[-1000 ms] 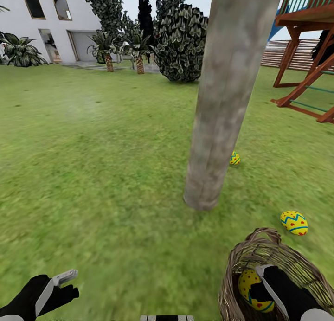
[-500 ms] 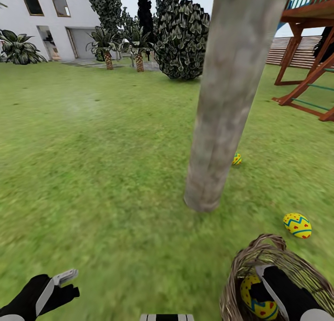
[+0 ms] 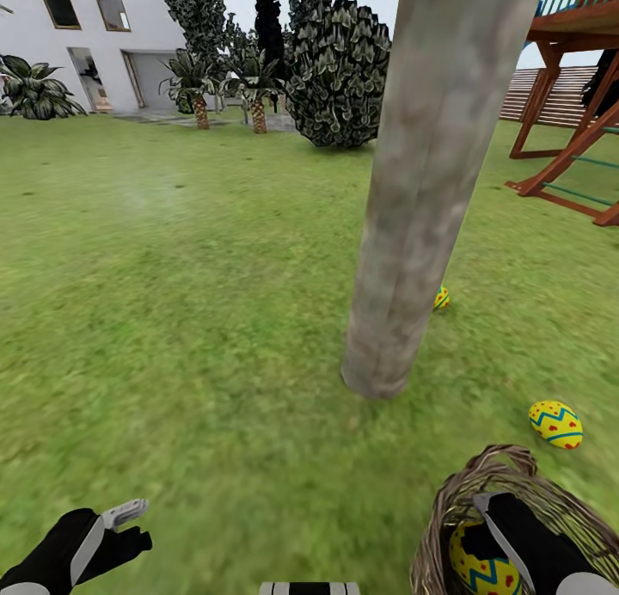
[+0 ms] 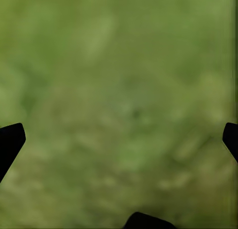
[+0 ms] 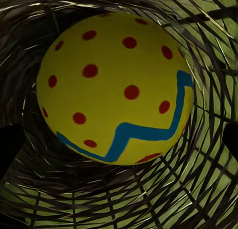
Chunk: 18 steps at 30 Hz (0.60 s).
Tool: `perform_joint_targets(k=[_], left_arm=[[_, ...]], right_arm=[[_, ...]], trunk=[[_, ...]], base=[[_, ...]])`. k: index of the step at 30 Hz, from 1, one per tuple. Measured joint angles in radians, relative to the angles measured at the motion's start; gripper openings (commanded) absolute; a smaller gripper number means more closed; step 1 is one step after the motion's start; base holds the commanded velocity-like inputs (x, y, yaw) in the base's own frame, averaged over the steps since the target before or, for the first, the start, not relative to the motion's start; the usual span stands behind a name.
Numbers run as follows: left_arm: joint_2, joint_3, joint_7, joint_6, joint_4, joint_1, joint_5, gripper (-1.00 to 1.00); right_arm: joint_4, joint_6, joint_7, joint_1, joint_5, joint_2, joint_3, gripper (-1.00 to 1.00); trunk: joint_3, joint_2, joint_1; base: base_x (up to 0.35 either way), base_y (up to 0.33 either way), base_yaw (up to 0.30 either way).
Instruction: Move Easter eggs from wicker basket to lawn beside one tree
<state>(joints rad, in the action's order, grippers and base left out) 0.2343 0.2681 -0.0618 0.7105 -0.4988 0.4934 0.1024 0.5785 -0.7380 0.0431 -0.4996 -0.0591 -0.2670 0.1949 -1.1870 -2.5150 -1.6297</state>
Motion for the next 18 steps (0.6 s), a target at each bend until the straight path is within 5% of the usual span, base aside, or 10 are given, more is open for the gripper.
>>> perform_joint_targets(k=[6,18], left_arm=[[-0.002,-0.001,0.0,0.0,0.0,-0.001,-0.001,1.0],[-0.001,0.0,0.001,0.0,-0.002,0.0,-0.002,1.0]], right_arm=[[0.0,0.0,0.0,0.0,0.0,0.001,0.001,1.0],[0.034,0.0,0.0,0.0,0.001,-0.008,-0.004,1.0]], trunk=[[0.0,0.0,0.0],[-0.046,-0.003,-0.005]], base=[[0.001,0.0,0.0],[0.0,0.0,0.0]])
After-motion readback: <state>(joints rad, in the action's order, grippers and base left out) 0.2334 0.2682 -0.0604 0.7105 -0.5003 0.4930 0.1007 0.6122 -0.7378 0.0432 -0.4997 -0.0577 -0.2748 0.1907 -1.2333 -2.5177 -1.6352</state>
